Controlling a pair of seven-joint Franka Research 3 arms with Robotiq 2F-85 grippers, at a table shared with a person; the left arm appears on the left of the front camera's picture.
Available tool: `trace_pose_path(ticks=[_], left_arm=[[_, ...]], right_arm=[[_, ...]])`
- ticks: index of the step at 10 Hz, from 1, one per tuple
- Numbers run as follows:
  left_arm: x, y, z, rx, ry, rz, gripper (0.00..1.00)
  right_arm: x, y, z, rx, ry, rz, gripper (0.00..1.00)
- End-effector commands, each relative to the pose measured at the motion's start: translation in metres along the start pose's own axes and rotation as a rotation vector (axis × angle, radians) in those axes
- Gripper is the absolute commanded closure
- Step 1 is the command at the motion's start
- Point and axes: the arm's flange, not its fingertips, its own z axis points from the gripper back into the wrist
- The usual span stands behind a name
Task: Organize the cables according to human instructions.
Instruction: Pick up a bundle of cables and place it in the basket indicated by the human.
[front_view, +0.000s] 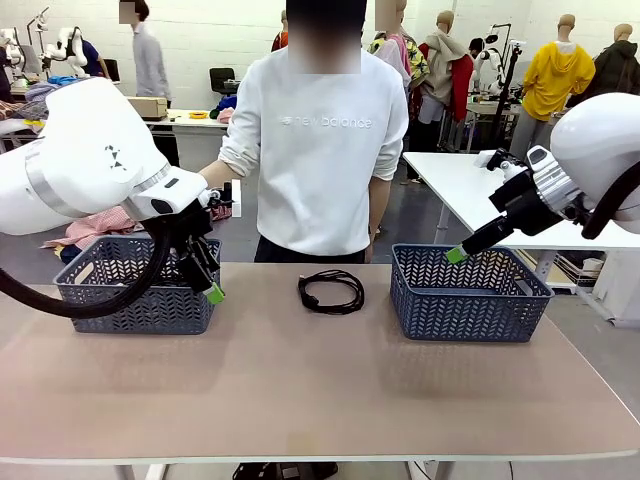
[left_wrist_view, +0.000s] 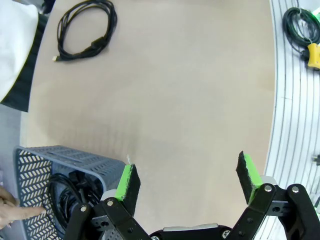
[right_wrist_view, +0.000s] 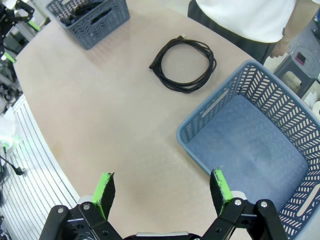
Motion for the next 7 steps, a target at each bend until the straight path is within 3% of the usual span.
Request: trace_pose_path(ticks=[1,6,7], left_arm=[[-0.002,0.001,0.001,0.004,0.002,-0.013,0.0],[0.0,0.0,0.0,0.0,0.0,0.0,0.0],[0.012,0.007,-0.003,0.003,0.032,-0.062,0.0]], right_arm=[[0.001,-0.002,0.0,0.016,-0.023,0.002,0.0],[0.001,-0.002,0.0,0.016,-0.023,0.002,0.0],[0.001,-0.002,0.0,0.016,-0.023,0.002,0.0]])
